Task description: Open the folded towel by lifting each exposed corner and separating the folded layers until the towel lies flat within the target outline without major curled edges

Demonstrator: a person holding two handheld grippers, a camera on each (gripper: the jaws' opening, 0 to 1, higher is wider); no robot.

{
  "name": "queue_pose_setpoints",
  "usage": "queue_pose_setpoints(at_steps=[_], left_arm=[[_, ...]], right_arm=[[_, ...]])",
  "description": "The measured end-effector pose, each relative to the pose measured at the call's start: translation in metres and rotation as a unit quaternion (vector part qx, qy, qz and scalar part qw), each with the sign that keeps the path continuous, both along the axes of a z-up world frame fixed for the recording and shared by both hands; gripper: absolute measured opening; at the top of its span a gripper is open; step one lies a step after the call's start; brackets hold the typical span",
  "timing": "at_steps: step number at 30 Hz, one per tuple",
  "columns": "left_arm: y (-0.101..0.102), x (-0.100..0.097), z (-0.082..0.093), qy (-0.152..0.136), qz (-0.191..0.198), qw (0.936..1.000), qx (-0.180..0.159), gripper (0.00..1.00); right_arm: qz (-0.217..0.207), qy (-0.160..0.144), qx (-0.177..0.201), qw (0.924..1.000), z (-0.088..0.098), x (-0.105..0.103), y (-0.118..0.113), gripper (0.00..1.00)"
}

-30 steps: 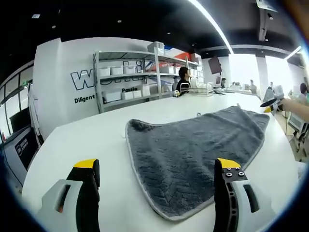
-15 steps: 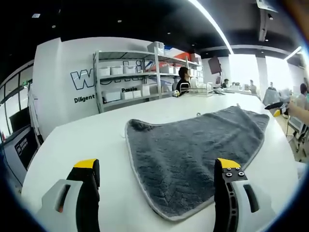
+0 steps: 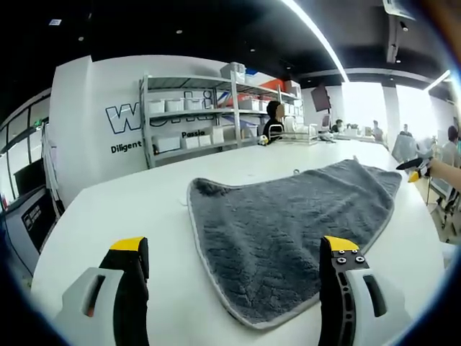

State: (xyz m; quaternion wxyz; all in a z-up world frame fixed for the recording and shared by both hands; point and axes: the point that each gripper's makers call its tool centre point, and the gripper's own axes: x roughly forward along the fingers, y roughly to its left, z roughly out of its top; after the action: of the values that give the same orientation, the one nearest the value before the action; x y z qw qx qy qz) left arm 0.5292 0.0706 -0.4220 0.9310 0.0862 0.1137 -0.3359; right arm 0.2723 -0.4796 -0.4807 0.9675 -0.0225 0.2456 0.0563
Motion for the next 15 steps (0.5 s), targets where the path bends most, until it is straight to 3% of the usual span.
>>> queue_pose_setpoints(at_steps=[6, 10, 12, 15], left_arm=[[0.001, 0.001, -0.001, 0.001, 0.002, 1.0000, 0.000, 0.98], [0.001, 0.000, -0.002, 0.001, 0.001, 1.0000, 0.001, 0.98], [0.001, -0.001, -0.002, 0.001, 0.002, 1.0000, 0.001, 0.98], [0.001, -0.002, -0.002, 0.001, 0.002, 1.0000, 0.000, 0.98]], right_arm=[[-0.012, 0.010, 0.001, 0.9999, -0.007, 0.003, -0.010, 0.97], [-0.018, -0.005, 0.010, 0.9998, -0.005, 0.007, -0.019, 0.76], [-0.029, -0.009, 0.014, 0.9994, -0.005, 0.010, -0.026, 0.73], [-0.049, -0.006, 0.001, 0.9988, -0.008, 0.012, -0.038, 0.58]])
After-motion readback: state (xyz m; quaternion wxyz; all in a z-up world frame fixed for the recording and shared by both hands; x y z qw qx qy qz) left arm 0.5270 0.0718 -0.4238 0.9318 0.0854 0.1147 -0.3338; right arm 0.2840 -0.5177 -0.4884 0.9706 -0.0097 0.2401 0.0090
